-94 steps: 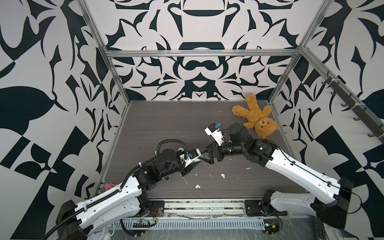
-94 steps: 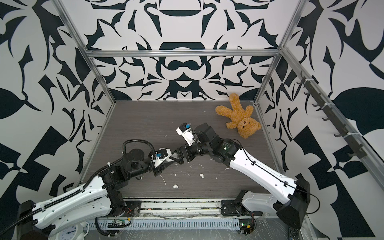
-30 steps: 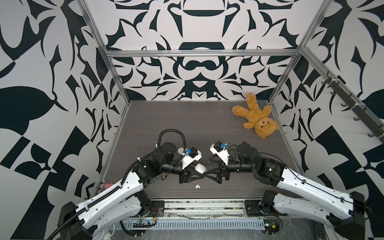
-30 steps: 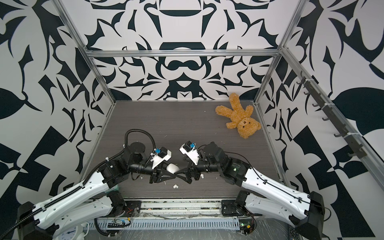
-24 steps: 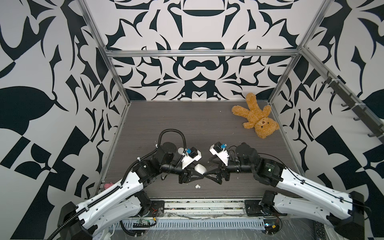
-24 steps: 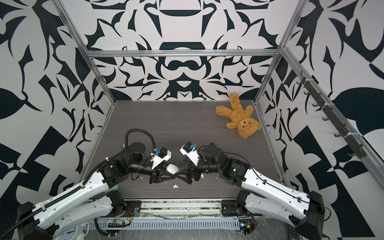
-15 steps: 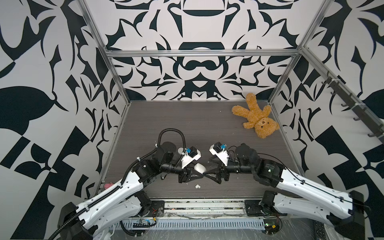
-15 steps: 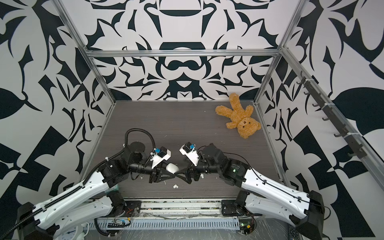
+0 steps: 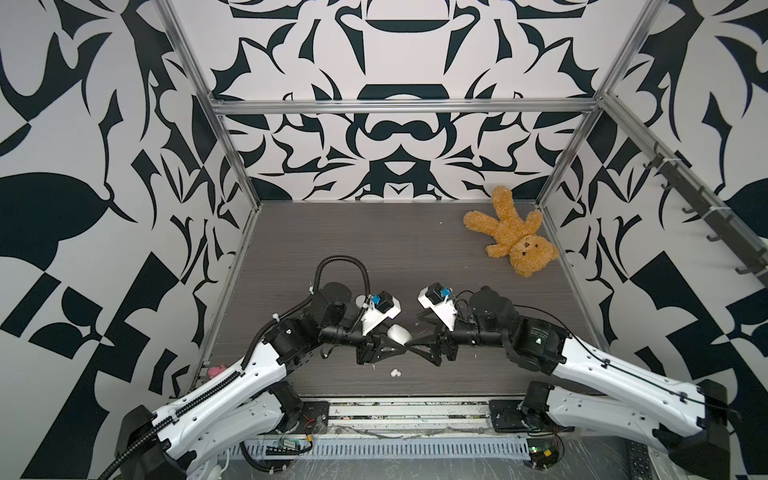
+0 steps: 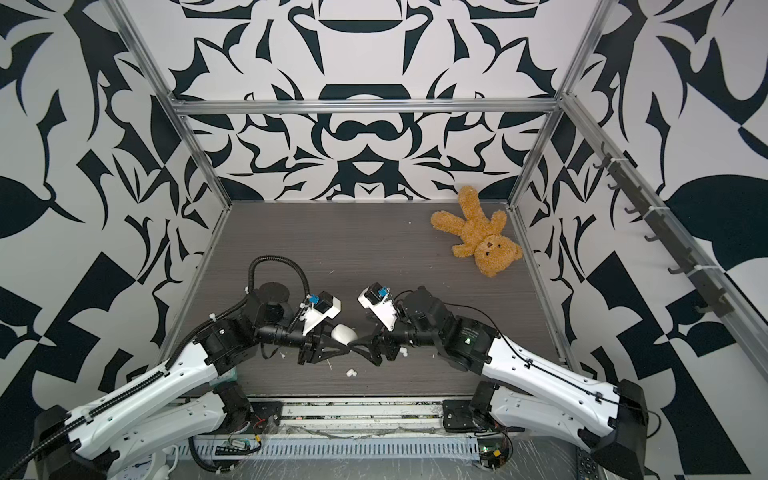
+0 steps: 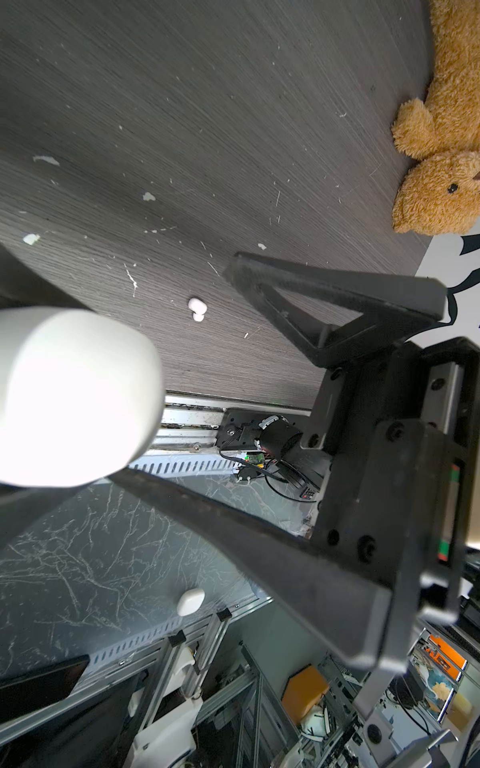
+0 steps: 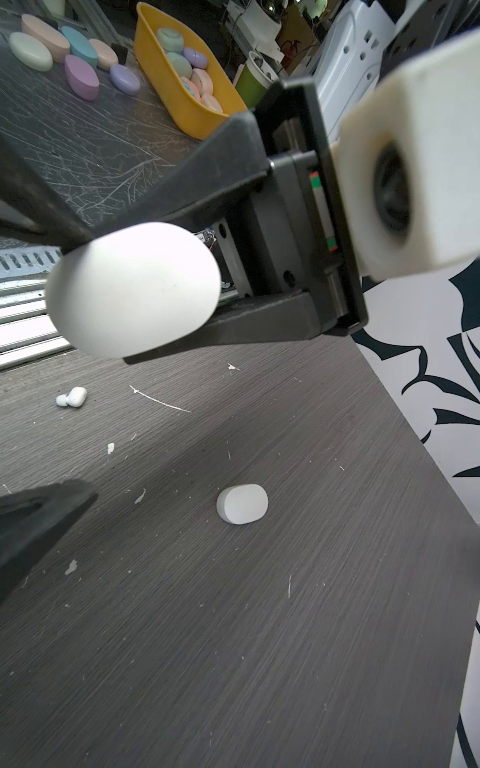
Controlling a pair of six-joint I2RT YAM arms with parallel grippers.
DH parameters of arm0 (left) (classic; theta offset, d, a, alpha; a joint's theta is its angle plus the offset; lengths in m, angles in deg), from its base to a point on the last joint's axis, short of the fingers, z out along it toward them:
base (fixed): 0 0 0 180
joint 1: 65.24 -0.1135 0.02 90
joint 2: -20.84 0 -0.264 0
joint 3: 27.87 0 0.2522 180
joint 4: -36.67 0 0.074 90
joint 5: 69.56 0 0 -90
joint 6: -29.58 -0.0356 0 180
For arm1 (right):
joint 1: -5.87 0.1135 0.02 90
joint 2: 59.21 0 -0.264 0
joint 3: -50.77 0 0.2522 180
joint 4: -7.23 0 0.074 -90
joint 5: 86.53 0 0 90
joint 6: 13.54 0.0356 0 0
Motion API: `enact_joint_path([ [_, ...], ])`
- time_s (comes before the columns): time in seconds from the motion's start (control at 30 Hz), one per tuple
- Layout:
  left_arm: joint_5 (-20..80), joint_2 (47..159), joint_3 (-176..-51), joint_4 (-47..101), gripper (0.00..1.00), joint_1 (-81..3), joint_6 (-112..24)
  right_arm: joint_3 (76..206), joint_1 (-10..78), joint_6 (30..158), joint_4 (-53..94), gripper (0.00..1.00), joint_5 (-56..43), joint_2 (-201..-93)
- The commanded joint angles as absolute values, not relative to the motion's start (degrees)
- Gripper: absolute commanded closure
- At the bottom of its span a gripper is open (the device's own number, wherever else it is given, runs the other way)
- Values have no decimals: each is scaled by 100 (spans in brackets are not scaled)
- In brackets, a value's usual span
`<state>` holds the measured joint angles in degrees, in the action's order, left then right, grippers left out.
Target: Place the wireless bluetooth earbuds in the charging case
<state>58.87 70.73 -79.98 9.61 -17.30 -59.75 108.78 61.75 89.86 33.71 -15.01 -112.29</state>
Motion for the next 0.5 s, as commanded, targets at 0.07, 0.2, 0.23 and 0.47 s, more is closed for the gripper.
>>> enact_joint_path([
  [0.07, 6718, 6970, -8074, 1034, 100, -1637, -6024, 11177, 6074, 8916, 3385, 11, -327, -11313],
  [0.2, 6768, 6971, -8082, 1035, 100, -1637, -6024, 11240, 6071, 8900, 3458, 11, -153, -11357],
  [0.23, 6780, 6963, -8077, 1034, 100, -1642, -6029, 11257, 6077, 8902, 3482, 11, -78, -11368],
  [0.47, 6820, 6944, -8082, 1035, 100, -1637, -6024, 11390, 6072, 8888, 3589, 11, 5, -11426],
])
